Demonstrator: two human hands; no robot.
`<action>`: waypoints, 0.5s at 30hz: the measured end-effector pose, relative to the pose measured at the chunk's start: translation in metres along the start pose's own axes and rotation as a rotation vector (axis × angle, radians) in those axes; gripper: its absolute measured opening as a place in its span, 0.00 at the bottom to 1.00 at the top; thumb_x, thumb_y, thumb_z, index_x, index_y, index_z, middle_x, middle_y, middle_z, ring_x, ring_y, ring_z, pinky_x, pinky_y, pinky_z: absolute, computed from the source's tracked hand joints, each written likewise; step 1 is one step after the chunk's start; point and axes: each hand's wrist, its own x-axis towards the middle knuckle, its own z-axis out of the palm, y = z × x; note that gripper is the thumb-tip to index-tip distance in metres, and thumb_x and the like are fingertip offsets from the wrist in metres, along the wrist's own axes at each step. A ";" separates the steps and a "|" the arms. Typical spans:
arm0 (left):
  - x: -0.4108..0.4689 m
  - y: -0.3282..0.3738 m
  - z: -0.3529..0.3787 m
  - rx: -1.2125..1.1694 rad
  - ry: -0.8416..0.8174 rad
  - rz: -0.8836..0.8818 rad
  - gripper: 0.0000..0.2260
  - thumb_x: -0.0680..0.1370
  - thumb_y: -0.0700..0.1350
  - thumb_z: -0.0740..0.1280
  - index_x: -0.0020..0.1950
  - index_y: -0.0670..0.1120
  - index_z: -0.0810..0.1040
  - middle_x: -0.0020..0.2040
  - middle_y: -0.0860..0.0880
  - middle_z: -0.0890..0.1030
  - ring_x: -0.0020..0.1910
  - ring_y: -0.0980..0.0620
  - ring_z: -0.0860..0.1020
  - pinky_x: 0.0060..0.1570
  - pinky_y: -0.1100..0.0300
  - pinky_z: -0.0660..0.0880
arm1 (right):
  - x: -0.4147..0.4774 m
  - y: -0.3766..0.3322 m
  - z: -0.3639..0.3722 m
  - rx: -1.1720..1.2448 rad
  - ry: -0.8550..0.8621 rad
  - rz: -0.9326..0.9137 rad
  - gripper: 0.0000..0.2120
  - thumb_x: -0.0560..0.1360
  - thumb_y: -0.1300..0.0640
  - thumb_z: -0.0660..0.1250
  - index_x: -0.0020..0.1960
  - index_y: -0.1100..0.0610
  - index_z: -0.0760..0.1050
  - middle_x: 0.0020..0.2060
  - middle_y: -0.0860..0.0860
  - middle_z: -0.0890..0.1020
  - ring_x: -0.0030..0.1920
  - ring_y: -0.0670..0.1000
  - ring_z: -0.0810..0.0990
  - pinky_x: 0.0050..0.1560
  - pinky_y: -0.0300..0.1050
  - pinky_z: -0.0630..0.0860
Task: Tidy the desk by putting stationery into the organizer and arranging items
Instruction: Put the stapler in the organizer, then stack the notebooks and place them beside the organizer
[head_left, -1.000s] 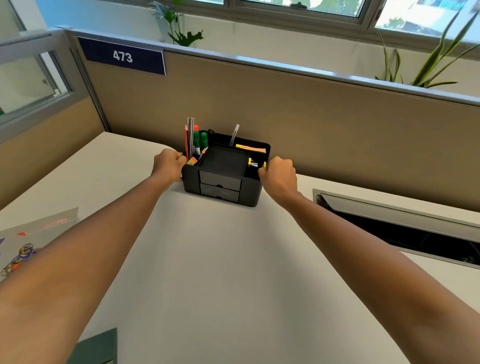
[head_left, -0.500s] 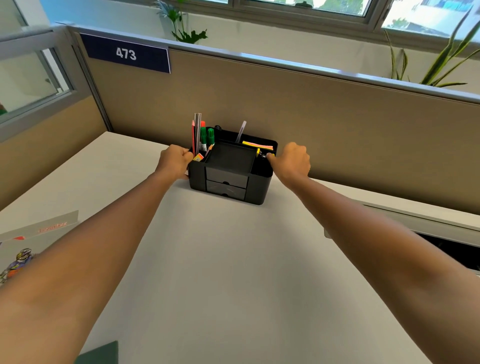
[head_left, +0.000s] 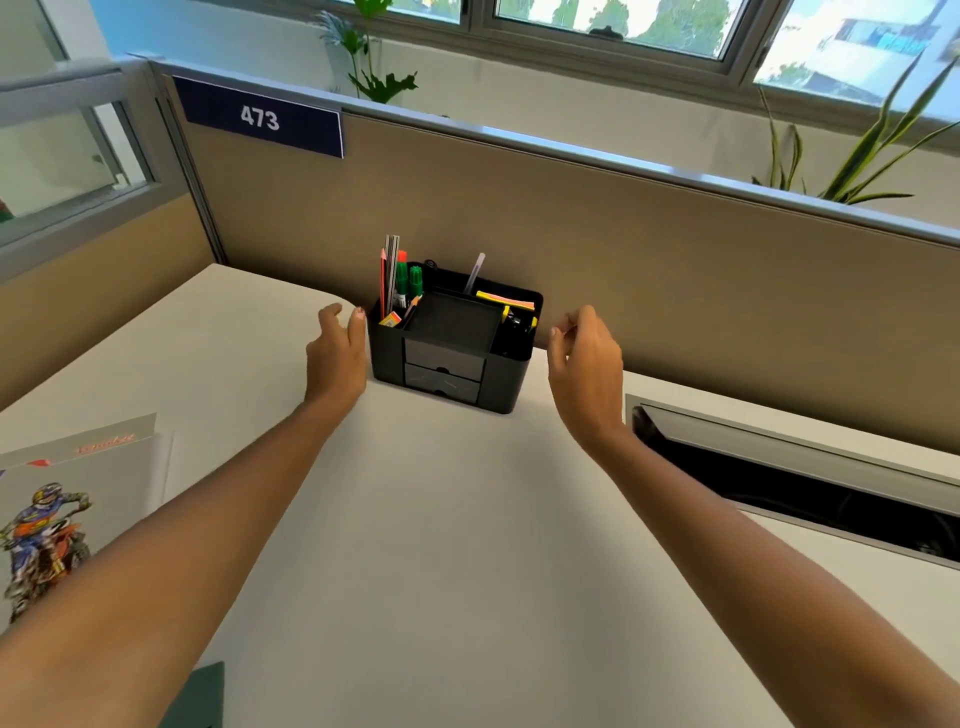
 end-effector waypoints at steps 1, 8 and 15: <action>-0.013 -0.004 0.000 -0.026 0.049 0.015 0.20 0.82 0.54 0.52 0.68 0.44 0.64 0.60 0.38 0.76 0.56 0.40 0.75 0.51 0.52 0.73 | -0.009 0.002 -0.006 0.017 0.004 -0.004 0.04 0.79 0.59 0.61 0.46 0.58 0.69 0.38 0.50 0.76 0.35 0.45 0.71 0.34 0.30 0.64; -0.117 -0.015 -0.003 -0.045 0.038 0.252 0.15 0.81 0.50 0.55 0.63 0.44 0.68 0.58 0.44 0.74 0.55 0.47 0.74 0.51 0.54 0.73 | -0.087 0.007 -0.044 0.134 -0.003 0.033 0.01 0.77 0.62 0.64 0.47 0.59 0.73 0.38 0.49 0.76 0.36 0.46 0.72 0.37 0.30 0.65; -0.241 -0.010 -0.028 0.018 -0.229 0.393 0.16 0.80 0.54 0.54 0.64 0.51 0.69 0.60 0.57 0.72 0.60 0.59 0.68 0.58 0.68 0.64 | -0.189 -0.001 -0.096 0.165 -0.004 0.053 0.04 0.75 0.63 0.68 0.48 0.57 0.74 0.39 0.49 0.78 0.38 0.47 0.76 0.40 0.42 0.78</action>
